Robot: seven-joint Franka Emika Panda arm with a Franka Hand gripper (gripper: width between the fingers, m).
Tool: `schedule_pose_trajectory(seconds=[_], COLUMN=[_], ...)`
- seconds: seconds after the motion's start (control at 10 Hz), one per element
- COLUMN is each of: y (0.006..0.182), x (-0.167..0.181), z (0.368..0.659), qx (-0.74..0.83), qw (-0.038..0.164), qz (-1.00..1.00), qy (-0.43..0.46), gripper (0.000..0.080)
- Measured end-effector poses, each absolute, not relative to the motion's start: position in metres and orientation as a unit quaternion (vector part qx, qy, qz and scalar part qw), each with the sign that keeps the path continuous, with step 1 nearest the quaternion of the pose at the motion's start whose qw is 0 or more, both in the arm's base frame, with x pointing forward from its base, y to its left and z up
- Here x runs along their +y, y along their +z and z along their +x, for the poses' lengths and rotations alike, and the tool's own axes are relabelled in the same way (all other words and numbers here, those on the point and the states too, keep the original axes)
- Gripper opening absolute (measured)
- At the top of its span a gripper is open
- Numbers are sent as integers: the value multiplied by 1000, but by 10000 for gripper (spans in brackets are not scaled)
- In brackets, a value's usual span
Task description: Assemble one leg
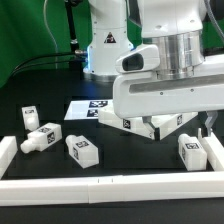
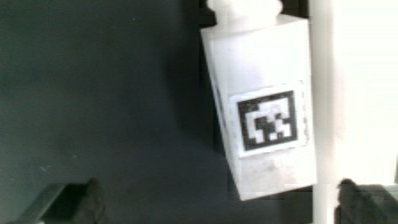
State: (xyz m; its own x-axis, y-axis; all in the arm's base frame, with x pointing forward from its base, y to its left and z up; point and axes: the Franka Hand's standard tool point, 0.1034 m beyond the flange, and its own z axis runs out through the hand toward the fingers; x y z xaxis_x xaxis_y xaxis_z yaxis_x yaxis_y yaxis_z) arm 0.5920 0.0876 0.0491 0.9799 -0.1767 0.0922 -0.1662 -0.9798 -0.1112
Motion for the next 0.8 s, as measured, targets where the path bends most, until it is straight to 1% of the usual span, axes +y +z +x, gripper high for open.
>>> schedule_pose_trajectory(seconds=[0.2, 0.6, 0.8], y=[48, 26, 26], x=[89, 108, 108], z=[591, 581, 583], qx=[87, 81, 73], qw=[52, 52, 52], qz=[-994, -994, -995], qy=[-51, -47, -52], gripper=[649, 649, 649])
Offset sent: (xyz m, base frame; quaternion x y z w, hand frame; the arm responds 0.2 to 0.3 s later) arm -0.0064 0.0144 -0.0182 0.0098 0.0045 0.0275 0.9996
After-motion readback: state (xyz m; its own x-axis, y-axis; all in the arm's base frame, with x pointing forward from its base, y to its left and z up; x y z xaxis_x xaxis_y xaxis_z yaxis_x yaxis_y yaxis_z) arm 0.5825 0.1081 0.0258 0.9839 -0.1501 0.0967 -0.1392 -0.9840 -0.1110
